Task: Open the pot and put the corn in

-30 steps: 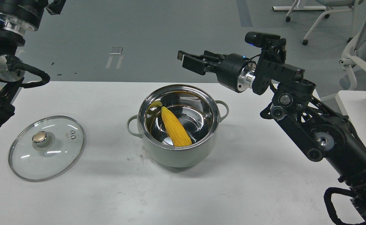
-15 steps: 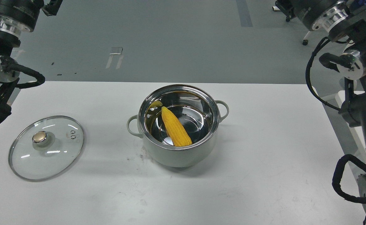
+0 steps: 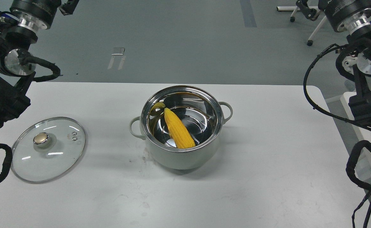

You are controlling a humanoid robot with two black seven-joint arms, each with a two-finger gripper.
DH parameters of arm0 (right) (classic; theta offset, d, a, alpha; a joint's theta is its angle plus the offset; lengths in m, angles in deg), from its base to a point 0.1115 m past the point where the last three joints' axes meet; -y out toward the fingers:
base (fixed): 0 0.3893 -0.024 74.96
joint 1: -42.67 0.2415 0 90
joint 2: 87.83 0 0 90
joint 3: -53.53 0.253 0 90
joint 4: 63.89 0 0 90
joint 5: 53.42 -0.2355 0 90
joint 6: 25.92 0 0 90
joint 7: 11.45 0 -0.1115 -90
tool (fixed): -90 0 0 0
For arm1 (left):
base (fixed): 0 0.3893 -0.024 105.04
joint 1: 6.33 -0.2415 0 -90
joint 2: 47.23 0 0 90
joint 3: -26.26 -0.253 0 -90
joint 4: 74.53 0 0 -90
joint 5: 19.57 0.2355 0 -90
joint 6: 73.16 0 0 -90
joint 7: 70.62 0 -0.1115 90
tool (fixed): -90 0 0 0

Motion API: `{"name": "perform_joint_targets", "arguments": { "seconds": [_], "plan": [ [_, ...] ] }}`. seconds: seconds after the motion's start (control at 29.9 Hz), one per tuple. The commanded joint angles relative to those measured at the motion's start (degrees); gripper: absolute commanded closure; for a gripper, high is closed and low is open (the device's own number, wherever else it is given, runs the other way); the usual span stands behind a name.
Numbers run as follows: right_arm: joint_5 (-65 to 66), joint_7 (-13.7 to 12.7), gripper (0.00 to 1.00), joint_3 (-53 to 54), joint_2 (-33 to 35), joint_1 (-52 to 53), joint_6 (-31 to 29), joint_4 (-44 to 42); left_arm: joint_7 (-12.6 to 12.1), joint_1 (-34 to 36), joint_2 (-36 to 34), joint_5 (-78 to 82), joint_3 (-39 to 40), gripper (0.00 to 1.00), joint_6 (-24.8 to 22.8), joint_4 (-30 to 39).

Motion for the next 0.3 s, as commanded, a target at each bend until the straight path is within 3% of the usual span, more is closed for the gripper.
{"name": "perform_joint_targets", "arguments": {
  "seconds": [0.0,0.27],
  "plan": [
    [-0.3,0.4,0.00,-0.1,1.1,-0.7,-0.6,0.1,-1.5,0.8,1.6,-0.1,0.0,0.02,0.0,-1.8],
    [-0.3,0.4,0.00,0.0,1.2,-1.5,-0.2,0.3,-1.9,1.1,2.5,0.6,-0.3,0.02,0.0,-2.4]
  ]
}}
